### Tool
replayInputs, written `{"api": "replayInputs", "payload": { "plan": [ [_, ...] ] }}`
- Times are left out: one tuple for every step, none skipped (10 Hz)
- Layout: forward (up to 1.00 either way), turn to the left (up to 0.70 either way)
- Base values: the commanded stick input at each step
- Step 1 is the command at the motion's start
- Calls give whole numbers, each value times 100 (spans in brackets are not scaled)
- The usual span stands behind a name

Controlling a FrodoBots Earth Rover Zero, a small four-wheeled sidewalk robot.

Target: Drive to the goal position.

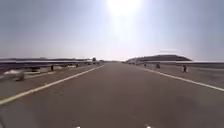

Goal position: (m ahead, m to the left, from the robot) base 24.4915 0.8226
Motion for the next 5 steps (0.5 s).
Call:
{"api": "replayInputs", "payload": {
  "plan": [
    [70,0],
    [70,0],
    [70,0],
    [70,0],
    [70,0]
  ]
}}
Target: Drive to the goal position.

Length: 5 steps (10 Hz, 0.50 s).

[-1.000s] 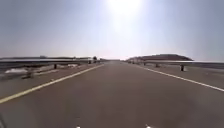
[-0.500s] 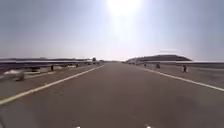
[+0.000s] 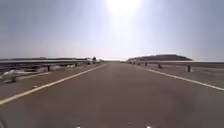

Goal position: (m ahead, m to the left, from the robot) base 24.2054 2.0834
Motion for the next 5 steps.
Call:
{"api": "replayInputs", "payload": {
  "plan": [
    [70,0],
    [70,0],
    [70,0],
    [70,0],
    [70,0]
  ]
}}
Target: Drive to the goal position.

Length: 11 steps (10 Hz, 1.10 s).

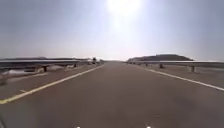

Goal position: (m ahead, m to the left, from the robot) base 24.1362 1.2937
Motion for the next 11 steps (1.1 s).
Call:
{"api": "replayInputs", "payload": {
  "plan": [
    [70,0],
    [70,0],
    [70,0],
    [70,0],
    [70,0],
    [70,0],
    [70,0],
    [70,0],
    [70,0],
    [70,0],
    [70,0]
  ]
}}
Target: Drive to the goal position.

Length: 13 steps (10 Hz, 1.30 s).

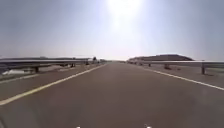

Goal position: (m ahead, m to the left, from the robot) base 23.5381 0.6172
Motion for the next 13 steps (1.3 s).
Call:
{"api": "replayInputs", "payload": {
  "plan": [
    [70,0],
    [70,0],
    [70,0],
    [70,0],
    [70,0],
    [70,0],
    [70,0],
    [70,0],
    [70,0],
    [70,0],
    [70,0],
    [70,0],
    [70,0]
  ]
}}
